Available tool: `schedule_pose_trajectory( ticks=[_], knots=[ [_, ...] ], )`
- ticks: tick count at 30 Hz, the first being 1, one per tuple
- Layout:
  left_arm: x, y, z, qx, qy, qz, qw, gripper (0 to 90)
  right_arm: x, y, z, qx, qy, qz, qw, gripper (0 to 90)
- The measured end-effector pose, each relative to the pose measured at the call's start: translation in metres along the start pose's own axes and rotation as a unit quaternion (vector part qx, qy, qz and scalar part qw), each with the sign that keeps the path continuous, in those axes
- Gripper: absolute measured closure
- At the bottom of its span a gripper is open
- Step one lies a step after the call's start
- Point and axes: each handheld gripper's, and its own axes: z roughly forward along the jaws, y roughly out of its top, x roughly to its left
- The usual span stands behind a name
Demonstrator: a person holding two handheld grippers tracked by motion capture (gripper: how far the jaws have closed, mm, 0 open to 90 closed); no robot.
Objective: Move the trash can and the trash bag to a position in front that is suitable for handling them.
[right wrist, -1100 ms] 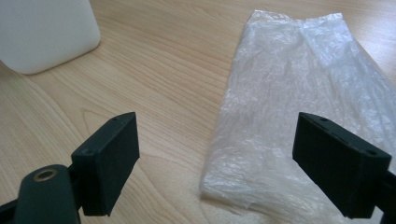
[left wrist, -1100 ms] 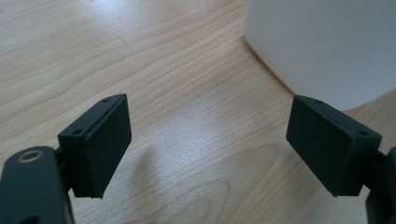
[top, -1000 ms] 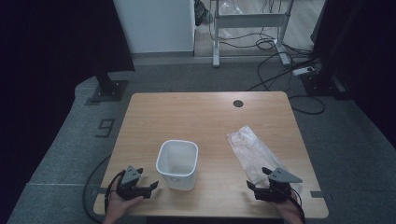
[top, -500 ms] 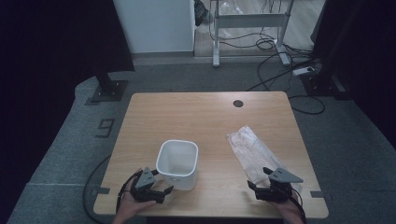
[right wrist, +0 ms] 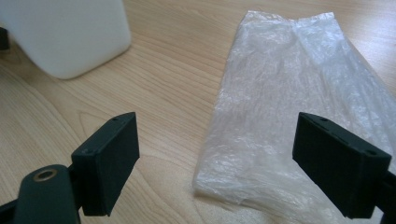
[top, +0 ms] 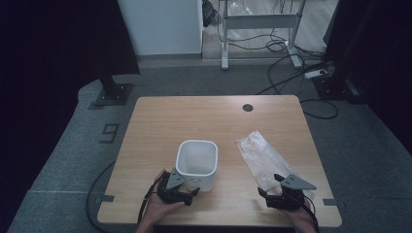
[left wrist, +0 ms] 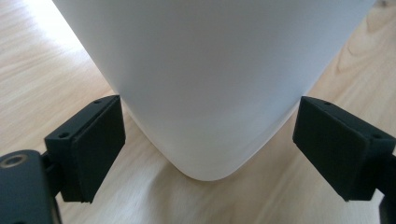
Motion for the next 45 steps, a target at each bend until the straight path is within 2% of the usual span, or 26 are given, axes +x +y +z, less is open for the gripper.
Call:
schedule_pose_trajectory(
  ticks=[10,15,21,26,28,36,45],
  knots=[
    [-0.006,0.022,0.026,0.005,0.018,-0.008,0.9998,10.4,-0.004,0.002,0.003,0.0,0.002,0.005,1.0,14.5],
    [-0.006,0.027,0.034,-0.001,0.013,-0.017,0.9998,11.4,-0.002,0.002,0.006,0.005,0.002,-0.001,1.0,14.5],
    [-0.006,0.032,0.041,-0.003,0.013,-0.002,0.9999,13.0,-0.002,0.003,0.004,0.002,0.0,0.0,1.0,14.5],
    [0.004,0.033,0.041,-0.021,-0.016,0.024,0.9994,14.2,-0.001,0.002,0.003,0.002,0.0,-0.003,1.0,14.5],
    [0.006,0.031,0.043,-0.021,-0.023,0.021,0.9993,14.3,-0.001,0.002,0.004,0.002,0.0,-0.004,1.0,14.5],
    [0.005,0.031,0.048,-0.018,-0.023,0.03,0.9991,14.1,0.0,0.002,0.003,0.002,-0.001,-0.003,1.0,14.5],
    [0.003,0.041,0.054,-0.018,-0.026,0.039,0.9987,14.5,-0.002,0.002,0.003,0.002,-0.004,-0.003,1.0,14.5]
  ],
)
